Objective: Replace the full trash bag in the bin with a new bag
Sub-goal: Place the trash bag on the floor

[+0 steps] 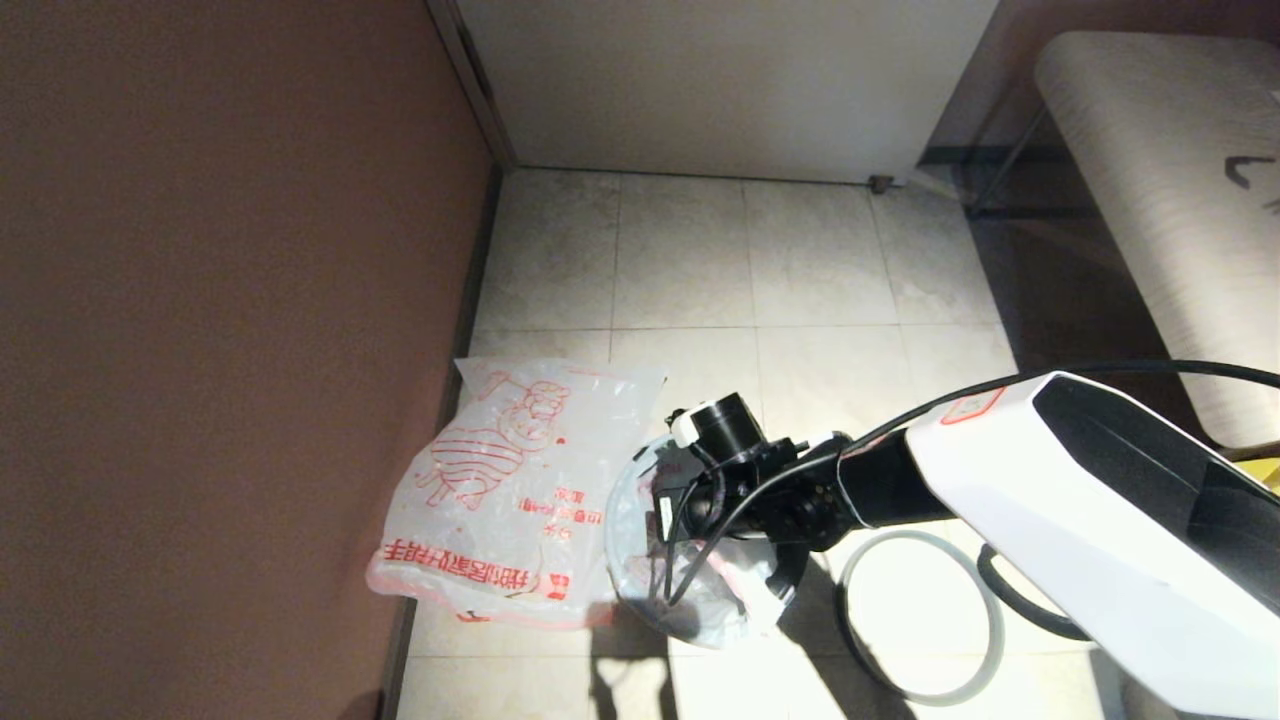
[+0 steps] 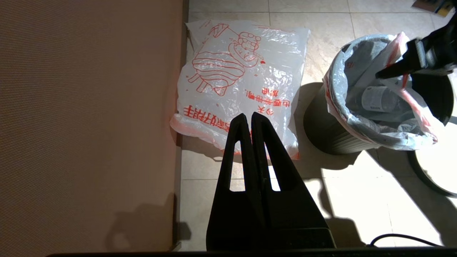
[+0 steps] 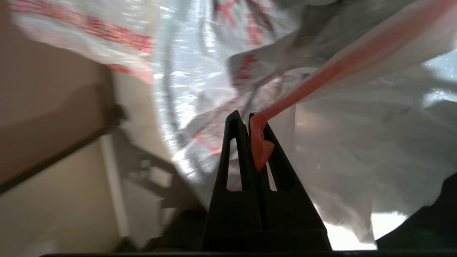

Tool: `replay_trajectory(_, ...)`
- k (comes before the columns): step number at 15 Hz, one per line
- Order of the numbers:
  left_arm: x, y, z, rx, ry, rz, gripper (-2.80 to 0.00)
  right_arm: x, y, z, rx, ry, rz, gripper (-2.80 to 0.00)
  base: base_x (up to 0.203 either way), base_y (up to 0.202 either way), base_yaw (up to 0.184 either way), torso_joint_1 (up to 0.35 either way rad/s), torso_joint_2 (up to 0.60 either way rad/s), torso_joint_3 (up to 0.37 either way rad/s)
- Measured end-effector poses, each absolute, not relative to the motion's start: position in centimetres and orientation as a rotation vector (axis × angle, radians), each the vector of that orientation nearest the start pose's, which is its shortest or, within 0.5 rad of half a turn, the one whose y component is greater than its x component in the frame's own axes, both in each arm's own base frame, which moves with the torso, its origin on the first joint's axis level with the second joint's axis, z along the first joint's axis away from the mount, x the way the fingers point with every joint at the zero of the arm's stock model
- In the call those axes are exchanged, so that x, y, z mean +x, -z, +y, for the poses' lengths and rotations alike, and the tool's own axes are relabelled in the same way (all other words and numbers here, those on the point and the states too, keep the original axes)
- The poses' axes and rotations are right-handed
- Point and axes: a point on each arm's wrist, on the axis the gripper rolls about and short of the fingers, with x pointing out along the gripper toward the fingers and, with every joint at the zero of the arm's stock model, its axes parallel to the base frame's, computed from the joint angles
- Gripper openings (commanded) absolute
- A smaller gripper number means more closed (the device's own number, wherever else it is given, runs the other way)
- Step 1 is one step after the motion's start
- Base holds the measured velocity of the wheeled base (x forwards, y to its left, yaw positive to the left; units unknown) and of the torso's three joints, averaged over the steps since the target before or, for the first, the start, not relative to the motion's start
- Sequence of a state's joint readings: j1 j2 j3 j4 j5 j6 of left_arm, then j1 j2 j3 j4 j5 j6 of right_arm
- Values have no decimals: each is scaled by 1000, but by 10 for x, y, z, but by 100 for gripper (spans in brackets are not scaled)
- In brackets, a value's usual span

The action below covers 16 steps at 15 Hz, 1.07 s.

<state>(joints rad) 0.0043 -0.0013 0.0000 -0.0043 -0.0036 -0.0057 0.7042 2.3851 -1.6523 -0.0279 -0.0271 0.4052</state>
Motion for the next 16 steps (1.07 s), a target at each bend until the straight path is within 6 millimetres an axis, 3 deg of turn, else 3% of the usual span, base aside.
replay_trajectory(7, -23, -76, 0, -5, -1, -5, -280, 357, -111, 301, 268, -606, 832, -280, 0, 0, 0, 0, 0, 0)
replay_trajectory(12, -23, -76, 0, -6, -1, -6, -280, 371, -119, 271, 293, -546, 819, -280, 0, 0, 0, 0, 0, 0)
replay_trajectory(16, -23, -76, 0, -6, -1, -5, -280, 368, -113, 251, 243, -515, 843, -280, 0, 0, 0, 0, 0, 0)
